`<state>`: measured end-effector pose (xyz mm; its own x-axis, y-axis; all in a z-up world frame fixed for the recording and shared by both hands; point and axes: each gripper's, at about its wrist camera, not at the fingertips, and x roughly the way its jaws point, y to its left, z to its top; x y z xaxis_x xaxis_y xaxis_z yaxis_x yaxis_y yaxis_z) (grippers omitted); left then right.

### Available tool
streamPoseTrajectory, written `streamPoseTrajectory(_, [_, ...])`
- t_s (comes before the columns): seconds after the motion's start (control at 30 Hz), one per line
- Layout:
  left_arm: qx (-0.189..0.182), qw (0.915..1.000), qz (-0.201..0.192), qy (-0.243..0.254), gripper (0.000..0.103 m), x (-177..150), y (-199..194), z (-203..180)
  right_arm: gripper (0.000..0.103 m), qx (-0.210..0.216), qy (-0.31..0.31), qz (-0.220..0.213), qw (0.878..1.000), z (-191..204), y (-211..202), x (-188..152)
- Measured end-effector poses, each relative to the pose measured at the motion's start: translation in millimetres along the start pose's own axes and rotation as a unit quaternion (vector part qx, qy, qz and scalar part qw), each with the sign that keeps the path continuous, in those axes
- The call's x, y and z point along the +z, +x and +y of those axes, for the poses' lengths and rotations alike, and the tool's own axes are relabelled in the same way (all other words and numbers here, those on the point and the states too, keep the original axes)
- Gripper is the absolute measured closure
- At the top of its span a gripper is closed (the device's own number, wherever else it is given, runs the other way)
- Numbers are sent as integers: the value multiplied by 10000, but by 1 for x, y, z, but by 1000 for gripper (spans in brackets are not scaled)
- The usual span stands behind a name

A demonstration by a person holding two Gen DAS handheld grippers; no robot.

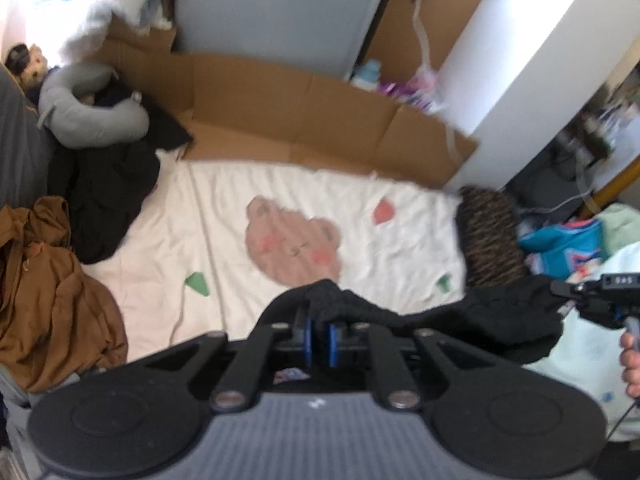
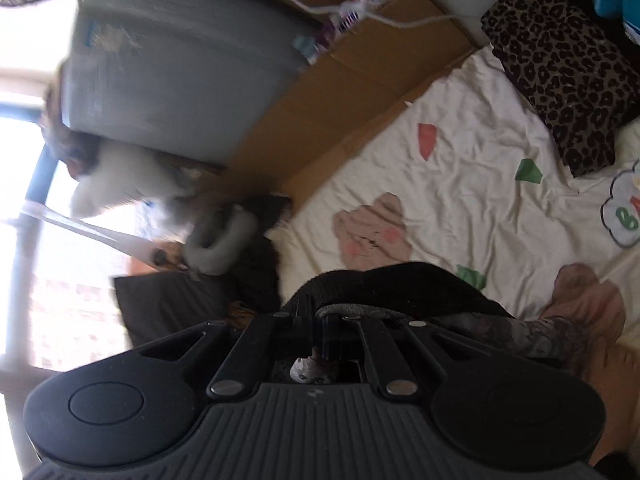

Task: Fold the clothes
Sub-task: 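Carry the shorts over the blanket and lower them with both tools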

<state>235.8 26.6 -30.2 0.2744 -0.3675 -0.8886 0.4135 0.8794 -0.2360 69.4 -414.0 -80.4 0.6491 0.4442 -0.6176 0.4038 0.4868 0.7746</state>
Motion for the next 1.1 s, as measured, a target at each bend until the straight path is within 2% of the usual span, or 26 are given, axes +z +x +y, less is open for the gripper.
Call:
streamPoseTrajectory(0.13, [166, 9990, 419, -67, 94, 12, 63, 19, 100, -316, -41, 287, 9991, -18, 54, 19])
streamPoseTrajectory(0.3, [244, 9977, 628, -123, 94, 25, 140, 36, 100, -397, 73, 453, 9982, -51, 115, 45])
streamPoseTrajectory(0.5, [257, 9980, 547, -158, 94, 40, 228, 52, 100, -385, 371, 309, 9981, -108, 184, 74])
streamPoseTrajectory(0.6, [153, 9982, 474, -319, 93, 46, 266, 66, 100, -444, 177, 112, 9988, -127, 212, 82])
streamPoseTrajectory(0.7, [171, 9980, 484, -371, 84, 47, 295, 72, 96, -247, 2, -97, 9996, -141, 227, 86])
streamPoseTrajectory(0.73, [225, 9980, 482, -337, 78, 46, 300, 72, 95, -199, -79, -137, 9997, -143, 227, 87])
streamPoseTrajectory(0.77, [248, 9982, 464, -288, 74, 45, 302, 72, 88, -152, -161, -178, 9996, -146, 228, 88])
streamPoseTrajectory(0.8, [229, 9986, 413, -237, 69, 44, 300, 73, 76, -105, -243, -218, 9994, -149, 229, 88])
streamPoseTrajectory(0.83, [202, 9990, 335, -210, 61, 43, 296, 75, 68, -107, -376, -278, 9988, -148, 225, 89])
streamPoseTrajectory(0.87, [202, 9992, 261, -238, 49, 42, 291, 77, 53, -116, -518, -341, 9980, -147, 221, 90])
streamPoseTrajectory(0.93, [177, 9990, 70, -401, 42, 40, 280, 84, 47, -134, -800, -467, 9956, -145, 212, 91])
streamPoseTrajectory(0.97, [142, 9991, -19, -397, 42, 38, 276, 88, 43, -144, -940, -530, 9941, -144, 207, 92])
streamPoseTrajectory(1.03, [238, 9996, -68, -155, 39, 36, 276, 91, 42, -244, -1252, -590, 9901, -141, 201, 94])
streamPoseTrajectory(1.1, [540, 9984, -17, 185, 39, 34, 285, 94, 42, -447, -1567, -552, 9851, -140, 203, 100])
